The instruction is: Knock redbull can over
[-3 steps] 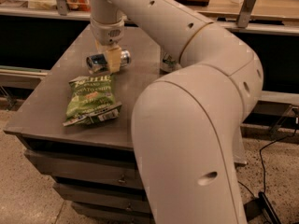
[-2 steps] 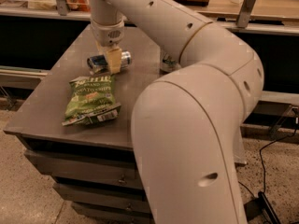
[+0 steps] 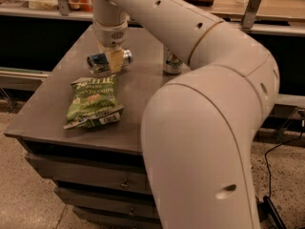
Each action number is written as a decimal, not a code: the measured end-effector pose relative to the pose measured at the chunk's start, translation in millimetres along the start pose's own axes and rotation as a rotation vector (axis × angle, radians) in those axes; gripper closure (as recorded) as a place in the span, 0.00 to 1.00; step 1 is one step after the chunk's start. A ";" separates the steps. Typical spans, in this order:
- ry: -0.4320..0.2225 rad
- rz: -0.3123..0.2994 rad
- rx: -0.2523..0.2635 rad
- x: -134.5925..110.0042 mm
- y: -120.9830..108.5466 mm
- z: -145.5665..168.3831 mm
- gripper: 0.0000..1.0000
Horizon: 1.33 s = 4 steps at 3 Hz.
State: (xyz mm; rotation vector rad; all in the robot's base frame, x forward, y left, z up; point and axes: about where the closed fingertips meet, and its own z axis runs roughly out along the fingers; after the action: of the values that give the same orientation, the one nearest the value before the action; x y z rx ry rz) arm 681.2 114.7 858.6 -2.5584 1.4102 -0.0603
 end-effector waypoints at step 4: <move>-0.071 0.154 0.190 9.0 -4.7 -18.8 0.00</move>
Offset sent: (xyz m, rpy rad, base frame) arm -0.0079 -0.0028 0.0117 0.0681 -0.0298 0.0411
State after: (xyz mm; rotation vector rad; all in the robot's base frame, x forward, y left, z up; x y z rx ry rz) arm 687.3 106.3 877.3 -2.2711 1.4928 -0.0741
